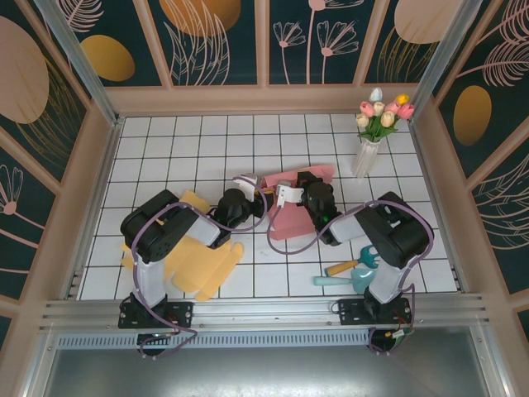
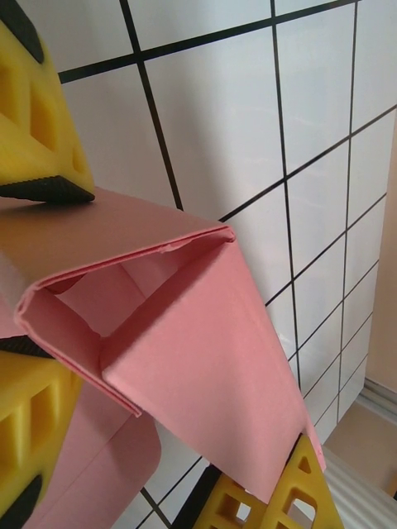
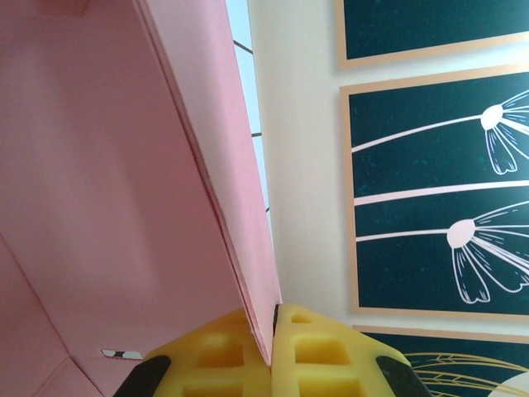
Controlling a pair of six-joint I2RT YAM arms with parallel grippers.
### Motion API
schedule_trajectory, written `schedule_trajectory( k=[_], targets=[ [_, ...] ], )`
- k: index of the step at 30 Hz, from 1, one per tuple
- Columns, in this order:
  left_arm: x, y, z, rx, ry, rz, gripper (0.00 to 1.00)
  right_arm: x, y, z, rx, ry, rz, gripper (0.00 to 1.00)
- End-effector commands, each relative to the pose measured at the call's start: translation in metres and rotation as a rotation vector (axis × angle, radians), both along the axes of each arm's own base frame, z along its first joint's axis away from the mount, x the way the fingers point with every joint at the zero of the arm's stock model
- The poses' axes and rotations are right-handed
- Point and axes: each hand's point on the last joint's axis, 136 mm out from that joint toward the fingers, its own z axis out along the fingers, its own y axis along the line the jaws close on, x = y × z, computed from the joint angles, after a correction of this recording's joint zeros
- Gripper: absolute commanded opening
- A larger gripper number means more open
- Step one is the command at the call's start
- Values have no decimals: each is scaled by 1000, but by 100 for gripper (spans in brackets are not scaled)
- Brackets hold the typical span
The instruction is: Fold the paper box
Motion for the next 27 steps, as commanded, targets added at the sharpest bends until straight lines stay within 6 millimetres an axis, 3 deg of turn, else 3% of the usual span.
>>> schedule_trajectory(
  k=[1, 10, 16, 22, 27],
  targets=[
    [6, 4, 4, -17, -53, 24, 46, -28, 25, -42, -5, 186, 149, 0],
    [17, 3, -13, 60, -73, 93, 50, -32, 31, -42, 42, 261, 184, 0],
    [23, 14, -4, 45, -106, 171, 48, -36, 34, -49, 56, 381, 203, 0],
    [19, -1, -6, 41, -105, 114, 47, -31, 36, -51, 50, 403, 194, 0],
    [14, -7, -1, -19, -83, 94, 48, -29, 32, -49, 36, 299, 169, 0]
  ],
)
